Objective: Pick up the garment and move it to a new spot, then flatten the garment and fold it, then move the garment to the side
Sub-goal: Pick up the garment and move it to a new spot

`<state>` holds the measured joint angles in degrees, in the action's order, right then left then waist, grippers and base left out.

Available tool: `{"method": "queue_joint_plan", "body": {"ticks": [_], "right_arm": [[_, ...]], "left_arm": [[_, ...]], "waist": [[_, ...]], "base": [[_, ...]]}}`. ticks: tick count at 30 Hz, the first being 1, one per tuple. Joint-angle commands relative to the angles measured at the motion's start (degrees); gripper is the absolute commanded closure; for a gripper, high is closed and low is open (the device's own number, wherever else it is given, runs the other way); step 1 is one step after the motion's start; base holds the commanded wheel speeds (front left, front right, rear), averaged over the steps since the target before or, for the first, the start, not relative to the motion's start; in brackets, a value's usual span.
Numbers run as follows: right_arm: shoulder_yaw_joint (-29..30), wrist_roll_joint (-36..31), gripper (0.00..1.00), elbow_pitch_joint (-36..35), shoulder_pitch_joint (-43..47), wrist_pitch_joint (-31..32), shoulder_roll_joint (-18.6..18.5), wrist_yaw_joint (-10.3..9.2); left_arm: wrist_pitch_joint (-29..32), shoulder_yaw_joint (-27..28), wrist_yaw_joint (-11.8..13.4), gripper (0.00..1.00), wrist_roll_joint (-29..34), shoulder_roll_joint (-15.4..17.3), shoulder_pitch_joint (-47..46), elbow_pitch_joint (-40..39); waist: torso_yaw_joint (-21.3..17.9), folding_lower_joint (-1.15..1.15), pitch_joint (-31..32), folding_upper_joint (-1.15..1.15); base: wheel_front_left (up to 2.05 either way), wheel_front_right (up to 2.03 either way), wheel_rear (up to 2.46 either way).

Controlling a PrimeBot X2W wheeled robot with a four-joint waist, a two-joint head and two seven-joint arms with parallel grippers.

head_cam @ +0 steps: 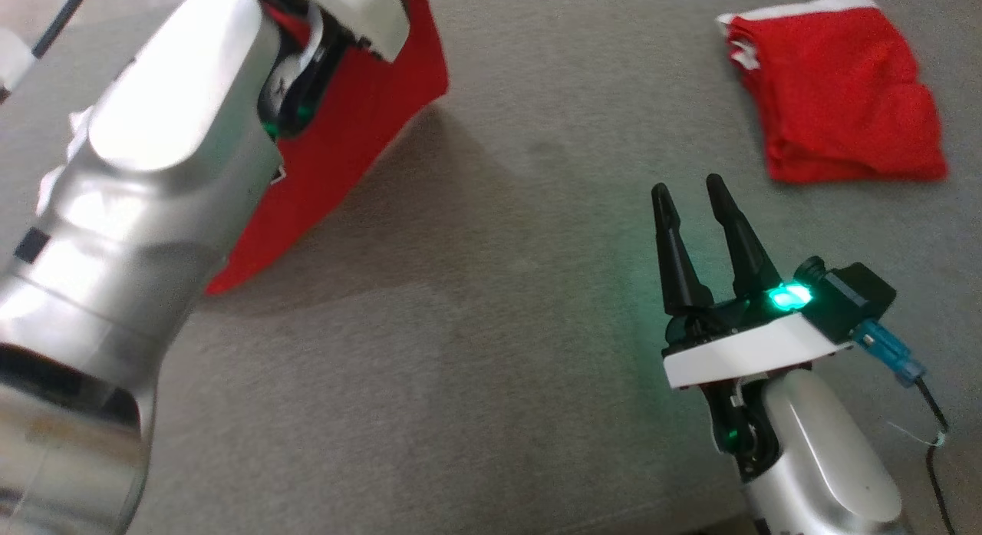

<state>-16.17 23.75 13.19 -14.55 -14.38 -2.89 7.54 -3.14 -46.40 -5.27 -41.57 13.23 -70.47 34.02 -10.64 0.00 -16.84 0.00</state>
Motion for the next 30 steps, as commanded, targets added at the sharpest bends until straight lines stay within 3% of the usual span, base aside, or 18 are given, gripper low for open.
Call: {"method": "queue_joint_plan", "body": {"ticks": [1, 9, 16, 17, 18, 19, 23, 30], "right_arm": [[-1.4, 0.7, 0.0, -2.2, -1.0, -0.6, 0.0, -0.05], [-3.3, 2.8, 0.0, -2.9, -1.4, -0.6, 0.0, -0.05], [-6.3, 4.3, 0.0, -3.4, -1.9, -0.6, 0.0, -0.05], [-6.7, 4.5, 0.0, -3.6, -2.0, -0.6, 0.0, -0.05], [-7.0, 4.7, 0.0, -3.8, -2.1, -0.6, 0.0, -0.05], [-7.3, 4.8, 0.0, -3.9, -2.2, -0.6, 0.0, -0.05], [-8.4, 5.0, 0.0, -4.1, -2.1, -0.6, 0.0, -0.05], [-7.4, 3.6, 0.0, -3.5, -1.8, -0.6, 0.0, -0.05]], "left_arm": [[-0.8, 1.5, 0.3, 1.0, 1.1, 1.2, -5.2, -2.2], [-4.4, -0.5, 0.2, 1.0, 5.2, 1.4, -8.5, -0.6], [-7.7, -4.2, 0.1, 1.0, 9.9, 2.1, -9.4, 7.9], [-8.4, -4.6, 0.5, 0.69, 10.8, 2.3, -9.7, 9.7], [-9.1, -4.7, 1.1, 0.26, 11.5, 2.4, -10.1, 11.4], [-9.8, -4.7, 1.6, 0.0, 12.0, 2.5, -10.5, 13.1], [-11.5, -3.7, 4.7, 0.0, 14.0, 3.8, -12.3, 18.7], [-11.8, -0.5, 3.5, 0.0, 13.5, 3.4, -12.2, 19.8]], "waist": [[-2.6, 0.0, -0.9, 0.0], [-8.5, 0.0, -1.7, 0.0], [-13.2, 0.0, -2.7, 0.0], [-13.6, 0.0, -3.0, 0.0], [-14.0, 0.0, -3.3, 0.0], [-14.4, 0.0, -3.5, 0.0], [-14.8, 0.0, -4.2, 0.0], [-11.2, 0.0, -4.0, 0.0]], "base": [[0.0, 0.0, 0.0], [0.0, 0.0, 0.0], [0.0, 0.0, 0.0], [0.0, 0.0, 0.0], [0.0, 0.0, 0.0], [0.0, 0.0, 0.0], [0.0, 0.0, 0.0], [0.0, 0.0, 0.0]]}}
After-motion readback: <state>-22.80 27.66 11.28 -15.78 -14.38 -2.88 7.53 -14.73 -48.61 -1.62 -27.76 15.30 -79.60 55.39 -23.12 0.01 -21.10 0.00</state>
